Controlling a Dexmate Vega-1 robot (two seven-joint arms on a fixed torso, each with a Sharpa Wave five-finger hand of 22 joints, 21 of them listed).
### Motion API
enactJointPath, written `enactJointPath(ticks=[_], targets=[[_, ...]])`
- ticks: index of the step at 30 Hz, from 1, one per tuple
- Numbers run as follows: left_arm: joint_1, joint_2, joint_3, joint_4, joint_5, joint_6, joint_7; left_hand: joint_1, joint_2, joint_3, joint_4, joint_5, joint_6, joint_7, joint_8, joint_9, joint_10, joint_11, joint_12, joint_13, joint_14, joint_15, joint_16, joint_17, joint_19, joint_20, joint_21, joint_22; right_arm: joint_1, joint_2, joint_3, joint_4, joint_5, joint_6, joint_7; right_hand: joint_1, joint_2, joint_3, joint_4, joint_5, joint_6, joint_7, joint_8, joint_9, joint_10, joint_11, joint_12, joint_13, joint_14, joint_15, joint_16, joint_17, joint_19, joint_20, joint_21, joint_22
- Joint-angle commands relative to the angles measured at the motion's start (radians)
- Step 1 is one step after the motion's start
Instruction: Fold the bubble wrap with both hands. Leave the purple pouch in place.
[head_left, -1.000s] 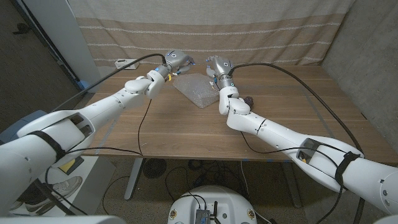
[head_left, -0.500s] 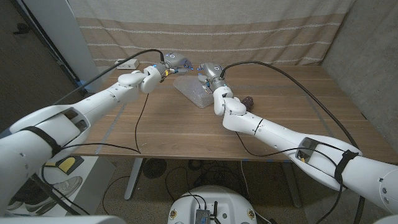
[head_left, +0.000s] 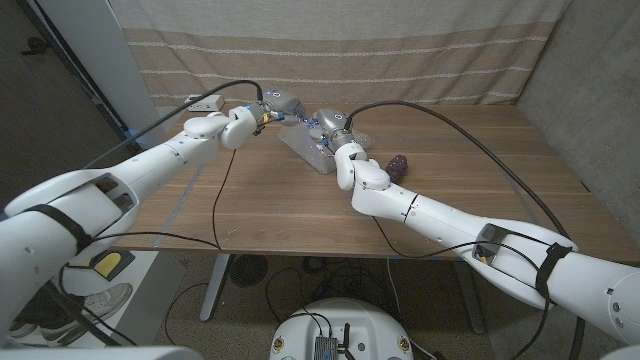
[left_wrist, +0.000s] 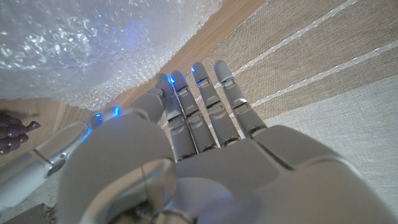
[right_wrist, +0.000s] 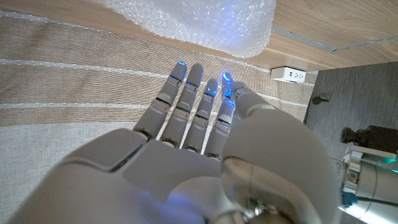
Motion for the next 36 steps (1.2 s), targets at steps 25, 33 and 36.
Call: enactJointPath(ticks=[25,33,36], targets=[[-0.046,-0.046,0.092,0.074,0.127,0.042,-0.111,0.043,0.013,-0.017,0.012,0.004,0.062,0.002,-0.024,0.003,0.05,0.001,-0.006,0.004,0.081,-0.105,0.027,-0.007,0.074,-0.043,0.033,0.009,0.04,0.043,-0.033,0.101,0.041,0.085,0.12,0.059,0.024,0.017,0.015,0.008,0.005,0.0,-0.016,0.008,0.034,-0.002,0.033,0.032,0.077,-0.129,0.094,0.122,0.058,-0.018,0.063,0.021],[-0.07,-0.074,0.119,0.132,0.114,0.03,-0.129,0.07,0.016,0.005,-0.004,0.011,0.021,0.0,-0.054,0.004,0.021,0.001,-0.03,0.004,0.041,-0.107,-0.008,-0.017,0.051,-0.031,0.024,0.006,0.059,0.051,-0.047,0.124,0.05,0.047,0.167,0.104,0.015,0.08,-0.02,0.033,-0.013,0.01,-0.032,0.007,0.018,0.008,0.031,0.038,0.072,-0.11,0.042,0.092,0.05,-0.001,0.08,0.024],[-0.079,-0.08,0.13,0.147,0.114,0.03,-0.13,0.066,0.009,0.002,0.0,0.01,0.009,0.006,-0.061,0.004,0.01,0.005,-0.036,0.004,0.025,-0.099,-0.017,-0.017,0.041,-0.024,0.021,0.005,0.068,0.057,-0.047,0.142,0.066,0.053,0.18,0.031,-0.007,0.049,0.028,0.021,-0.02,0.014,-0.039,0.007,0.012,0.018,0.026,0.034,0.066,-0.097,0.024,0.093,0.044,0.007,0.091,0.025]])
